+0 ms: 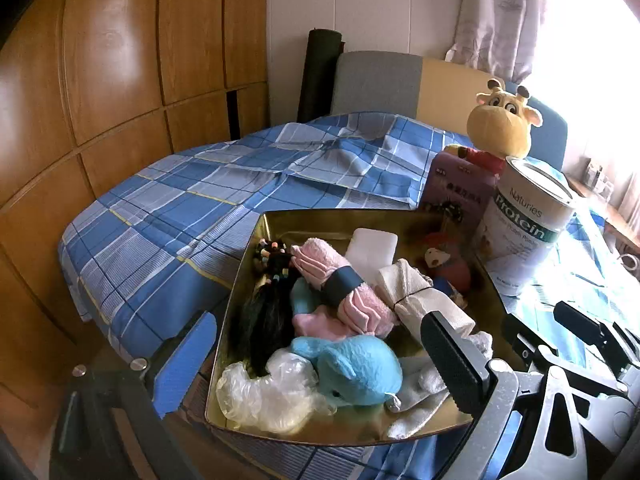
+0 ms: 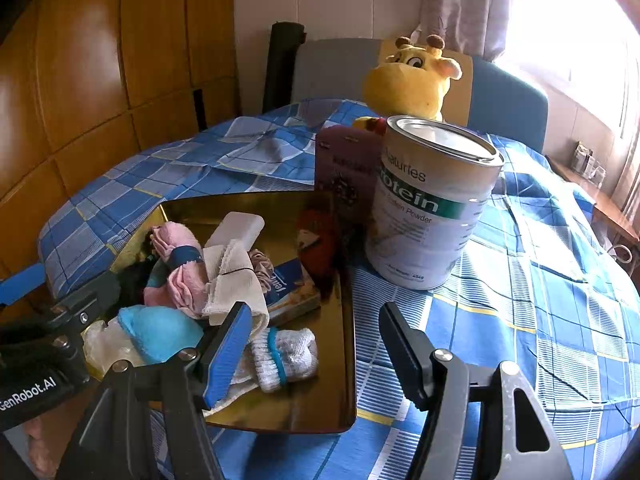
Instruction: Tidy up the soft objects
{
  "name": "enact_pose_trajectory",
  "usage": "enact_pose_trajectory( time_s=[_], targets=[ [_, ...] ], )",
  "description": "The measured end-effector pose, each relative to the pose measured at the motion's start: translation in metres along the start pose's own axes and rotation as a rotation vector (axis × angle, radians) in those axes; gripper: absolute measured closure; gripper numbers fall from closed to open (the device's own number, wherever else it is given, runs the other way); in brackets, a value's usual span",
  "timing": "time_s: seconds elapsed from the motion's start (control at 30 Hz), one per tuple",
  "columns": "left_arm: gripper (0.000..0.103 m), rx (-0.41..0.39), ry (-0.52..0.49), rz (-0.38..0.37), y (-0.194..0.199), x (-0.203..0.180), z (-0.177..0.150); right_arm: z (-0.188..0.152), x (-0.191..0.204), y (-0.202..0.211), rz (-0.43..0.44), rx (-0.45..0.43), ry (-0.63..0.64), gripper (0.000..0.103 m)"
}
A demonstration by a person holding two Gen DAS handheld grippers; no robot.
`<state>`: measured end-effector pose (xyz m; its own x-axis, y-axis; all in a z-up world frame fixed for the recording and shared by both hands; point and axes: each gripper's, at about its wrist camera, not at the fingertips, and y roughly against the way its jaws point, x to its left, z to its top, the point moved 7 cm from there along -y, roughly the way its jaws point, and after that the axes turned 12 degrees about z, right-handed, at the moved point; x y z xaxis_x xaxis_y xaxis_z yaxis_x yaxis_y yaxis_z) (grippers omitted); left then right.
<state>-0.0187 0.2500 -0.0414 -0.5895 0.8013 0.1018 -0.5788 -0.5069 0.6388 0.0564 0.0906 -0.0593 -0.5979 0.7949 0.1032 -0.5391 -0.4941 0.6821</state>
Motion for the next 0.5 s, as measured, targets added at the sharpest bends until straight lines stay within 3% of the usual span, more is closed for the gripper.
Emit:
enact_pose_trajectory(
  time_s=[0.5],
  targets=[
    [0.000,0.002,0.000,0.001,-0.0003,-0.0004,-0.0007,0.0000,-0.0003,-0.0001,0.001,-0.001,-0.002,0.036]
  ],
)
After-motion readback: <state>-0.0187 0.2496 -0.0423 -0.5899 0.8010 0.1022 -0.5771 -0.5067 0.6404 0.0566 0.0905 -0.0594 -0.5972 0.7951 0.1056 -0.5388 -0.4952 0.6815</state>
